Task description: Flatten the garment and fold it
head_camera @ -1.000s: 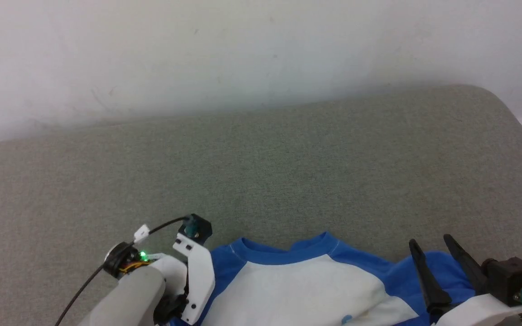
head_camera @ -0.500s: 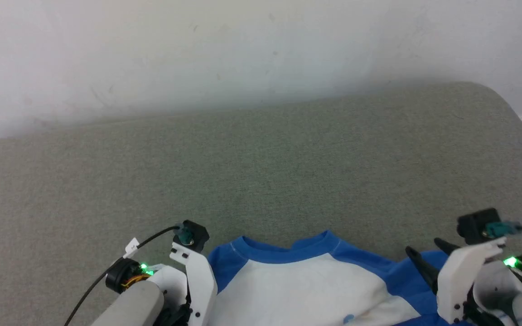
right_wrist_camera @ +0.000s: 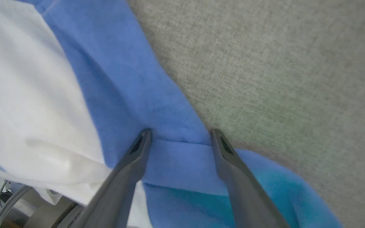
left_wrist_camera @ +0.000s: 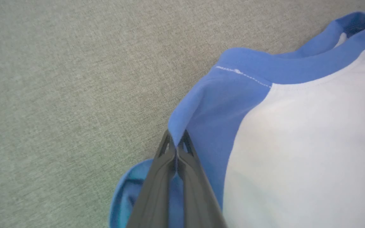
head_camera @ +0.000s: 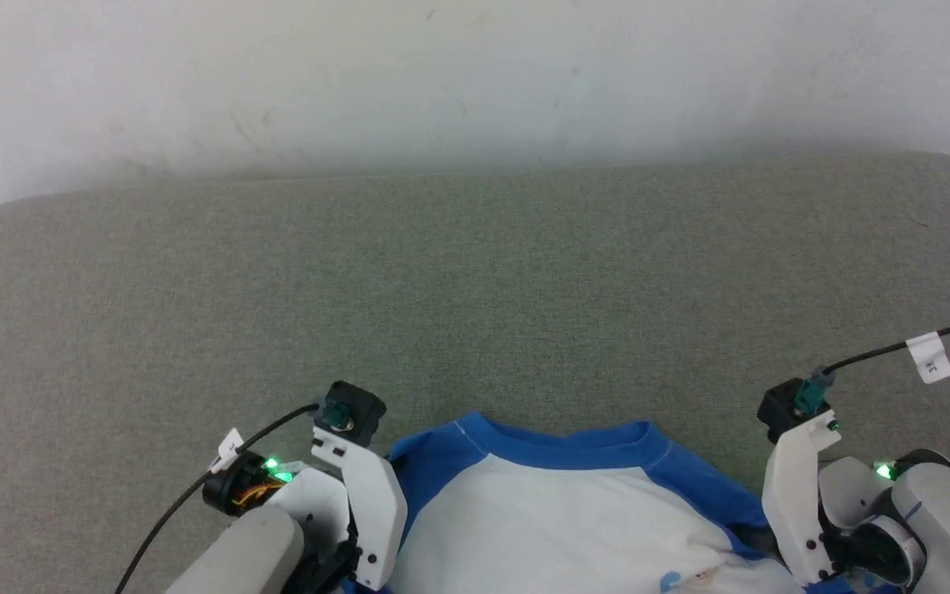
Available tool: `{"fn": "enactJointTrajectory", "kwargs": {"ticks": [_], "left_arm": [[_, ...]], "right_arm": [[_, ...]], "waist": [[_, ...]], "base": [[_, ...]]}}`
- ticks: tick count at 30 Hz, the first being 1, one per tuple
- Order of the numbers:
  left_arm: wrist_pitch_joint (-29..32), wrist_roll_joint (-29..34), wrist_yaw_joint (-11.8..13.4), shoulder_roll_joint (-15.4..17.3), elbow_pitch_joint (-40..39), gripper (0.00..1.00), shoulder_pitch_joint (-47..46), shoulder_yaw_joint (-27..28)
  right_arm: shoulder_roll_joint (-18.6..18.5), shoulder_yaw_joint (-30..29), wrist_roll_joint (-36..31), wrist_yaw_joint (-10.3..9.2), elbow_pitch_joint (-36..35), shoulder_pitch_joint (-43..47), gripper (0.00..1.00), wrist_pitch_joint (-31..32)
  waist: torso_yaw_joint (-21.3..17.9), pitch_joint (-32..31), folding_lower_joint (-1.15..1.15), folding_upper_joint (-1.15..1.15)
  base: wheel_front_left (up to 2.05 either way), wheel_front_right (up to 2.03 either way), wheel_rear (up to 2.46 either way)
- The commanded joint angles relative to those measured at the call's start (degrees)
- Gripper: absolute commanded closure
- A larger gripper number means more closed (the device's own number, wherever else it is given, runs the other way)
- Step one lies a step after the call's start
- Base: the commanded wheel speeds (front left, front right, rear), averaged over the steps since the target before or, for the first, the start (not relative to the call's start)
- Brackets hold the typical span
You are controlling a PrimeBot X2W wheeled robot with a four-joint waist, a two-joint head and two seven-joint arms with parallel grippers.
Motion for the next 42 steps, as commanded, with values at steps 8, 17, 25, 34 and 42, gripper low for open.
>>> {"fn": "enactJointTrajectory", "kwargs": {"ticks": [8, 17, 25, 34, 42], "left_arm": [[-2.5, -1.4, 0.1, 0.7, -1.0, 1.00, 1.8, 1.0], [-9.9, -0.8, 1.5, 4.0, -2.6, 1.00, 0.4, 5.6], [-13.6, -0.1, 0.0, 5.8, -2.0, 1.00, -13.7, 10.5], [-23.0, 2.9, -1.1, 4.0, 13.0, 1.00, -38.7, 14.8], [-34.1, 6.5, -1.3, 3.2, 25.2, 1.00, -56.8, 15.8]], "right_arm": [[-1.1, 6.8, 5.1, -0.02, 1.8, -0.8, 1.00, 3.5], [-2.6, 4.1, 1.7, -0.02, -0.6, -9.3, 1.00, -9.1], [-2.0, -5.6, -4.2, -0.02, 1.8, -20.6, 1.00, -18.1], [1.4, -13.2, -12.9, -0.02, 9.1, -41.9, 1.00, -28.4], [5.0, -14.9, -20.1, -0.02, 16.3, -57.9, 1.00, -42.3]], "waist": [[0.3, -1.4, -0.01, -0.01], [-0.8, -6.3, -0.01, -0.01], [-0.3, -4.8, -0.01, -0.01], [-1.9, 5.1, -0.01, -0.01], [-3.5, 11.2, -0.01, -0.01]], "base": [[0.00, 0.00, 0.00], [0.00, 0.00, 0.00], [0.00, 0.00, 0.00], [0.00, 0.00, 0.00], [0.00, 0.00, 0.00]]}}
